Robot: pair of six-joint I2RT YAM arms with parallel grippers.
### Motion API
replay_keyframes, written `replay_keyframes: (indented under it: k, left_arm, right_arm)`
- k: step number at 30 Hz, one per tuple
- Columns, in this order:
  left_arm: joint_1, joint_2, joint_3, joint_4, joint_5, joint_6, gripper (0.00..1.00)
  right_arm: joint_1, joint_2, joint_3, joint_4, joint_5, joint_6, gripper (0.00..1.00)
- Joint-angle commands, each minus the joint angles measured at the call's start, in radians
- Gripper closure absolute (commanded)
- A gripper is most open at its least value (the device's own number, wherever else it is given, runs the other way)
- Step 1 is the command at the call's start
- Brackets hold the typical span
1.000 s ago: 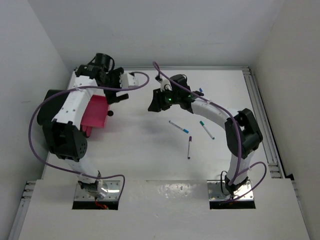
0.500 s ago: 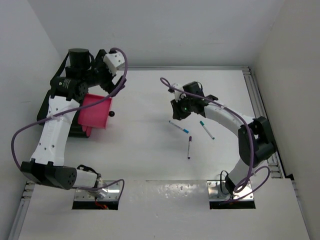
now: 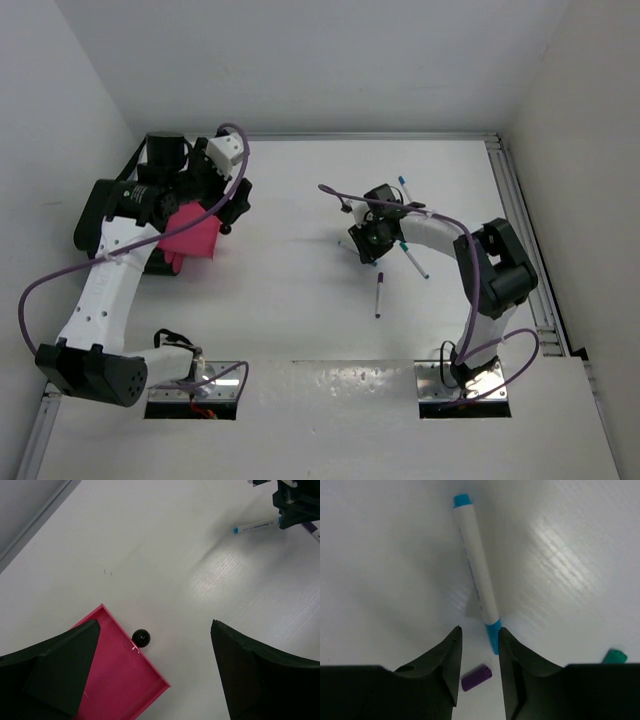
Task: Sort the stationery into containers
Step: Pick up the pen from the center of the board.
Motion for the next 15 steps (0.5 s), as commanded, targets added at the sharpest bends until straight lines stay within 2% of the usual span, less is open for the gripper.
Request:
replay_keyframes:
  k: [1, 7, 13, 15]
  left_arm:
    - [0.002, -0.045, -0.018, 0.028, -0.016, -0.015, 0.0]
    - [0.005, -0.025, -0.023, 0.039, -0.01, -0.016, 0.0]
    - [0.005, -0.013, -0.024, 0.055, -0.008, -0.018, 0.0]
    - [0.005, -0.011, -0.031, 0.053, 0.008, -0.008, 0.0]
  right_arm:
    - [-0.004, 0.025, 0.055, 0.035, 0.029, -0.028, 0.65]
    - [-0.007, 0.056, 0.058, 0.031, 0.02, -0.057, 0.66]
    - [0.009, 0.088, 0.063, 0.026, 0.05, -0.106, 0.73]
    - [0.017, 0.101, 0.069, 0.023, 0.084, -0.12, 0.78]
